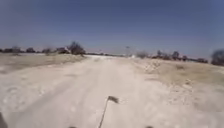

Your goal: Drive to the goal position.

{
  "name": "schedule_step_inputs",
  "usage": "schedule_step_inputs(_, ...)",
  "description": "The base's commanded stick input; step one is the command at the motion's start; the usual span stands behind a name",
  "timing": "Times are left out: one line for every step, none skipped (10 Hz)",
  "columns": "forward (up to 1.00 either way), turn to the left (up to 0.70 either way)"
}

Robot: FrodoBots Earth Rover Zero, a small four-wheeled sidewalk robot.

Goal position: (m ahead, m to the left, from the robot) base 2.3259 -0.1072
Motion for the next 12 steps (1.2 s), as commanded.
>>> schedule_step_inputs(0.70, 0.00)
schedule_step_inputs(0.70, 0.00)
schedule_step_inputs(0.70, 0.00)
schedule_step_inputs(0.70, 0.00)
schedule_step_inputs(0.70, 0.00)
schedule_step_inputs(0.70, 0.00)
schedule_step_inputs(0.70, 0.00)
schedule_step_inputs(0.70, 0.00)
schedule_step_inputs(0.70, 0.00)
schedule_step_inputs(0.70, 0.00)
schedule_step_inputs(0.70, 0.00)
schedule_step_inputs(0.70, 0.00)
